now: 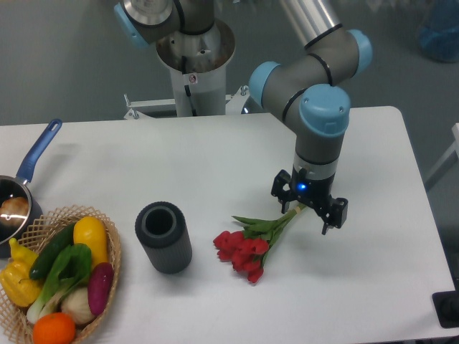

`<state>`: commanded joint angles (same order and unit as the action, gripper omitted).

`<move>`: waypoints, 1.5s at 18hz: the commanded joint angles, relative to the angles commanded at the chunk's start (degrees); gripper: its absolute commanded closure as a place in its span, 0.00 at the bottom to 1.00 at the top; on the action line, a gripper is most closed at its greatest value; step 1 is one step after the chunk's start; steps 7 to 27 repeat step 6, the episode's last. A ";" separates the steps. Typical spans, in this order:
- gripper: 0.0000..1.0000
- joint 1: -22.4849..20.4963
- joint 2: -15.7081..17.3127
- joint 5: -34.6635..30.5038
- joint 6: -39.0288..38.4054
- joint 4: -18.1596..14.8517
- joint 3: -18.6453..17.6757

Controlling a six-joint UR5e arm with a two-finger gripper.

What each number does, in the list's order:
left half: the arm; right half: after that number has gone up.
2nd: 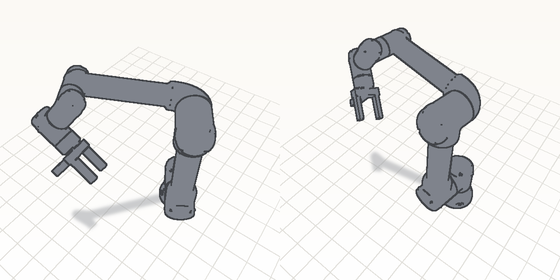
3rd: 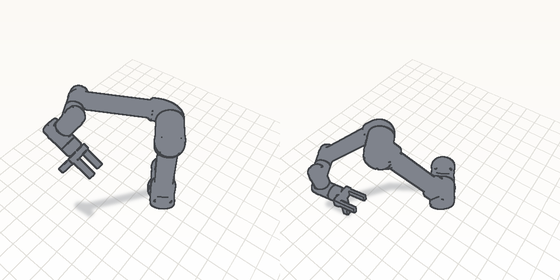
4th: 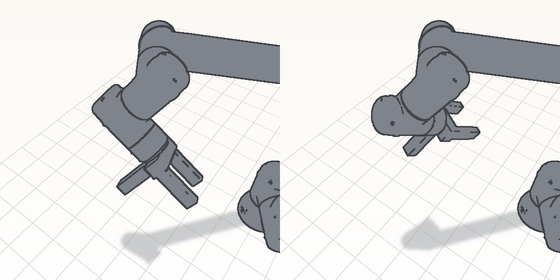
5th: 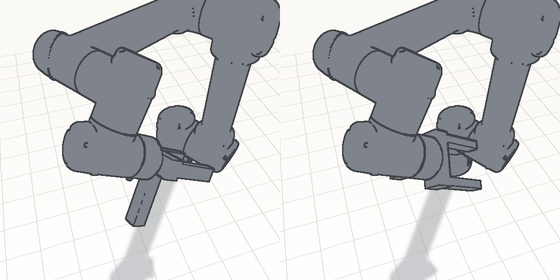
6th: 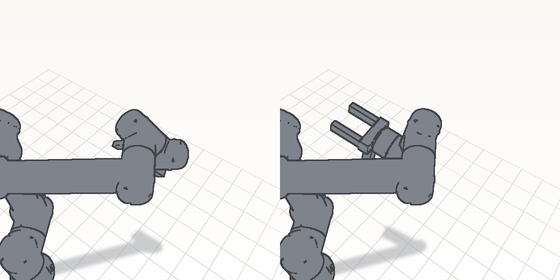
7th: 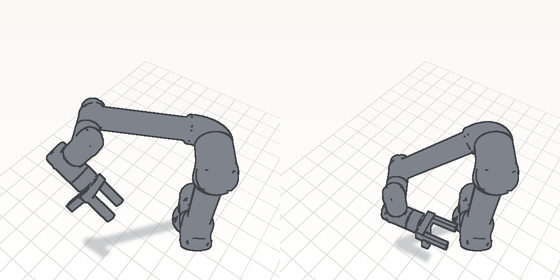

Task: Place the flowers on the table
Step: 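Raise the open gripper up away from the tulips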

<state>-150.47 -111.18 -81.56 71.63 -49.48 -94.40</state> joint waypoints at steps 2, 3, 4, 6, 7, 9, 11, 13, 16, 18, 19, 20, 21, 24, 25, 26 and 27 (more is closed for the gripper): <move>0.00 -0.09 0.09 0.00 0.27 0.00 0.00; 0.00 -0.17 0.26 0.00 0.35 0.00 0.00; 0.00 -0.18 0.26 0.00 0.36 0.00 0.00; 0.00 -0.18 0.35 -0.09 0.36 0.00 -0.09; 0.00 -0.18 0.35 -0.09 0.36 0.00 -0.09; 0.00 -0.18 0.35 -0.09 0.36 0.00 -0.09; 0.00 -0.18 0.35 -0.09 0.36 0.00 -0.09; 0.00 -0.18 0.35 -0.09 0.36 0.00 -0.09; 0.00 -0.18 0.35 -0.09 0.36 0.00 -0.09; 0.00 -0.18 0.35 -0.09 0.36 0.00 -0.09; 0.00 -0.18 0.35 -0.09 0.36 0.00 -0.09; 0.00 -0.18 0.35 -0.09 0.36 0.00 -0.09; 0.00 -0.18 0.35 -0.09 0.36 0.00 -0.09; 0.00 -0.18 0.35 -0.09 0.36 0.00 -0.09; 0.00 -0.18 0.35 -0.09 0.36 0.00 -0.09; 0.00 -0.18 0.35 -0.09 0.36 0.00 -0.09; 0.00 -0.18 0.35 -0.09 0.36 0.00 -0.09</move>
